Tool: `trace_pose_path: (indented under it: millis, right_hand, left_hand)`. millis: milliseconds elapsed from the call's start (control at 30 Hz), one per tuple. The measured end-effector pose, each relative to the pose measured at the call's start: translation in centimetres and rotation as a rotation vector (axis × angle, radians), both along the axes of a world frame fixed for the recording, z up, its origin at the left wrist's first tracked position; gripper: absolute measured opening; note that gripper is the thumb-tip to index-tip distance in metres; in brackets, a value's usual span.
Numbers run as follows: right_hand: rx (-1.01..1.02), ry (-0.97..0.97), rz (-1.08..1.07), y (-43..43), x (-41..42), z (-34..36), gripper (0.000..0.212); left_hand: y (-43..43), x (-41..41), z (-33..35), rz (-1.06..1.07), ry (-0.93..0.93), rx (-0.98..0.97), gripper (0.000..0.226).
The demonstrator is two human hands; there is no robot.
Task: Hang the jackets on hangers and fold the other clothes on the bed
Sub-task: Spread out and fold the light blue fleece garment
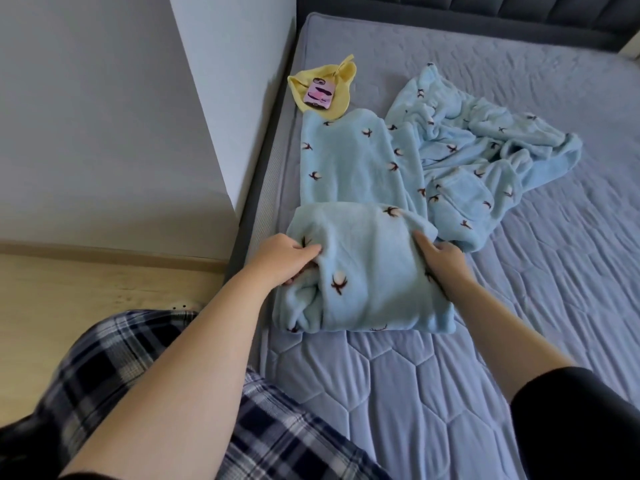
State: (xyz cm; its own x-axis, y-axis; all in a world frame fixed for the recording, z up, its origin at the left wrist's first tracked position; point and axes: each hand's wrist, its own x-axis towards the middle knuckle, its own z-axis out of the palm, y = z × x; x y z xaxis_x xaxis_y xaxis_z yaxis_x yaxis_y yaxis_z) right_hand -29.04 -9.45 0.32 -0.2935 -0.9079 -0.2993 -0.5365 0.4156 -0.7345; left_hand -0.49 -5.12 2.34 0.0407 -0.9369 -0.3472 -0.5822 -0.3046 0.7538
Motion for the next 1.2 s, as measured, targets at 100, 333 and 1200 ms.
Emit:
trace_pose_path:
  millis: [100, 333, 1200]
  right_hand:
    - [0.096, -0.083, 0.035, 1.3, -0.6, -0.3, 0.075]
    - [0.089, -0.141, 0.055, 2.8, 0.0, -0.3, 0.054]
    - [-0.552, 0.685, 0.558, -0.8, 4.8, 2.2, 0.049]
  left_hand:
    - [0.8, 1.4, -0.3, -0.032, -0.018, 0.075, 0.054]
    - [2.8, 1.9, -1.3, -0.313, -0.105, 0.18, 0.019]
    - [3.2, -5.2, -2.8, -0.543, -0.769, -0.421, 0.065]
